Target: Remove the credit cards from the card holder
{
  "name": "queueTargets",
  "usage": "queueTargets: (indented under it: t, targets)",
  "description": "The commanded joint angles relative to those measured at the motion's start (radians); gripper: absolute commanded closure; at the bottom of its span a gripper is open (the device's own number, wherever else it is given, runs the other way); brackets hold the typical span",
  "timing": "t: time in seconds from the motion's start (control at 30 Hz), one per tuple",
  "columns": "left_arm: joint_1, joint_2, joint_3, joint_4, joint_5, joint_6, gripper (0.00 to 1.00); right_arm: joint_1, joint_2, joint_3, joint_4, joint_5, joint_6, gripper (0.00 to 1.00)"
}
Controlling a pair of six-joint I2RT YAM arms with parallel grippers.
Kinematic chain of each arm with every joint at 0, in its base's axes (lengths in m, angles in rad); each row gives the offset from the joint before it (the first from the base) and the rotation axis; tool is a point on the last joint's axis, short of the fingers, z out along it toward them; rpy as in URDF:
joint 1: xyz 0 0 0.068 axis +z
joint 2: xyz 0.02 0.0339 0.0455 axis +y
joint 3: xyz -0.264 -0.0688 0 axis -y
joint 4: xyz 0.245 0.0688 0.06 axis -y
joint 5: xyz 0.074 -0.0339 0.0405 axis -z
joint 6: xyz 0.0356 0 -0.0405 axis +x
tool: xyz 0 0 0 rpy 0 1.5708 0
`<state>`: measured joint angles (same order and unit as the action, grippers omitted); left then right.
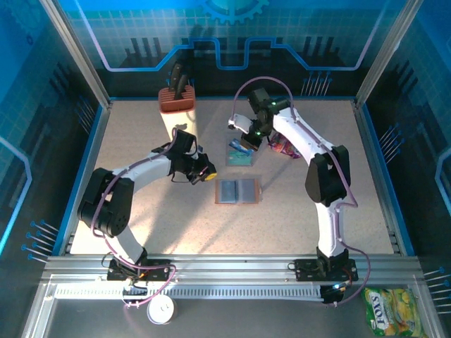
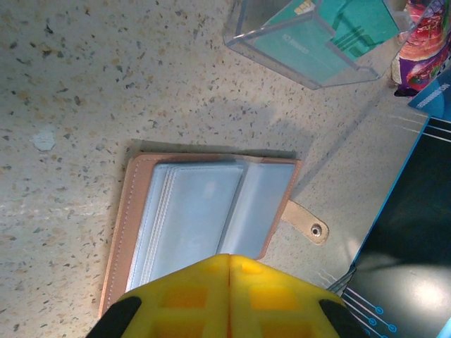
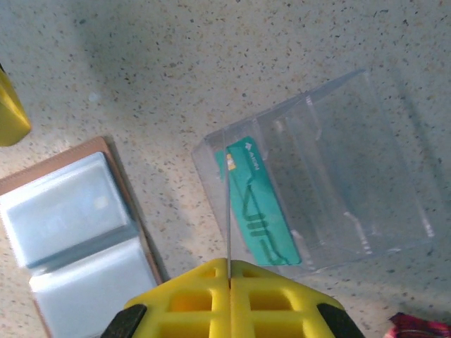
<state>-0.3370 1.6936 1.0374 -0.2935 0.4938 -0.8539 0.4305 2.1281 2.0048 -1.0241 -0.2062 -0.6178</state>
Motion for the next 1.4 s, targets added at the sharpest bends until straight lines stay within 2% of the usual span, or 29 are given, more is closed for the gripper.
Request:
queueTargets:
  t: [0.0, 0.23, 0.43, 0.73, 1.3, 1.33, 1.37]
  targets:
    - [0.012, 0.027, 0.042, -0.057, 0.003, 0.029, 0.92, -0.016, 0.068, 0.106, -0.12, 0.023, -0.115, 1.0]
    - [0.016, 0.057, 0.079, -0.091, 0.009, 0.038, 0.92, -0.024, 0.192, 0.327, -0.246, 0.013, -0.191, 1.0]
    - [0.03, 0.066, 0.085, -0.096, 0.008, 0.035, 0.92, -0.027, 0.266, 0.429, -0.265, 0.019, -0.246, 1.0]
    - [0.04, 0.083, 0.099, -0.106, 0.014, 0.035, 0.92, -0.029, 0.311, 0.492, -0.231, 0.051, -0.283, 1.0]
    - [0.053, 0.092, 0.091, -0.098, 0.016, 0.03, 0.92, -0.023, 0.361, 0.49, -0.242, 0.107, -0.323, 1.0]
    - [0.053, 0.09, 0.089, -0.098, 0.016, 0.028, 0.92, -0.022, 0.363, 0.488, -0.237, 0.116, -0.322, 0.99]
    - [0.055, 0.088, 0.086, -0.097, 0.017, 0.028, 0.92, -0.02, 0.362, 0.487, -0.23, 0.129, -0.318, 0.93]
